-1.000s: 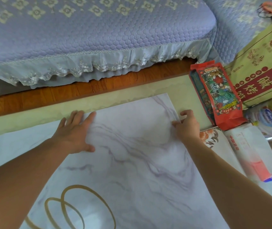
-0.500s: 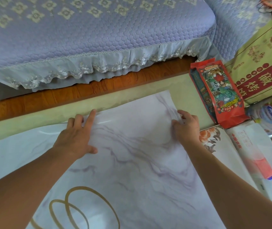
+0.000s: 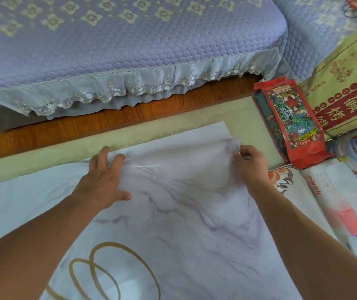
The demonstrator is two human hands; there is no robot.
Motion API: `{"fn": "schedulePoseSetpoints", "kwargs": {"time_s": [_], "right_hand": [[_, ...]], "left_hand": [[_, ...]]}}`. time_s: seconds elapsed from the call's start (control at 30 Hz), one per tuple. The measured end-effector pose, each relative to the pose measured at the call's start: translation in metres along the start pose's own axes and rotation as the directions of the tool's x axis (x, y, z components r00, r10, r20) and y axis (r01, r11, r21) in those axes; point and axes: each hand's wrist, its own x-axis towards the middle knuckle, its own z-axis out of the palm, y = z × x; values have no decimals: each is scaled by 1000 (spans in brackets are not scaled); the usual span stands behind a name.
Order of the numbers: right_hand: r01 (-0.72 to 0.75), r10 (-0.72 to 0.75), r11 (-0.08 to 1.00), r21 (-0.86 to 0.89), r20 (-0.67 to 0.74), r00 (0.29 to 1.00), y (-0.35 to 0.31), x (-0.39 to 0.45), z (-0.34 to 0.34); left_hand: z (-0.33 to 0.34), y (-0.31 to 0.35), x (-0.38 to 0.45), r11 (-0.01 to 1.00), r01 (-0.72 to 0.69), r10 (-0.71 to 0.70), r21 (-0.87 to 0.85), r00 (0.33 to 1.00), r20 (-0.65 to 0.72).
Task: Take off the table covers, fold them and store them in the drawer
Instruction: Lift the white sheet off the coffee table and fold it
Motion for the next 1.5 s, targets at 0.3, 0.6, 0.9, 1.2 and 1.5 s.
{"fn": "schedulePoseSetpoints", "kwargs": {"time_s": [0.3,0.6,0.9,1.2,1.5], "right_hand": [[-188,216,955,-228,104,971,-28,14,-13],[-193,210,862,-468,-16,977,-15,-15,-10],[-177,182,868,-465,-33,983,-5,-11,-6],[-140,130,874,-465,-54,990,-6,-12,-3],[-175,161,868,-464,-69,985,-8,-15,-1]], "left_hand": [[-7,7,19,998,27,-33,50,992,125],[-1,-1,16,997,3,-14,78,989,150],[-5,2,20,997,-25,12,70,982,187],[-10,3,18,992,-51,32,111,985,170],[-4,-1,22,994,-34,15,107,985,170]]}}
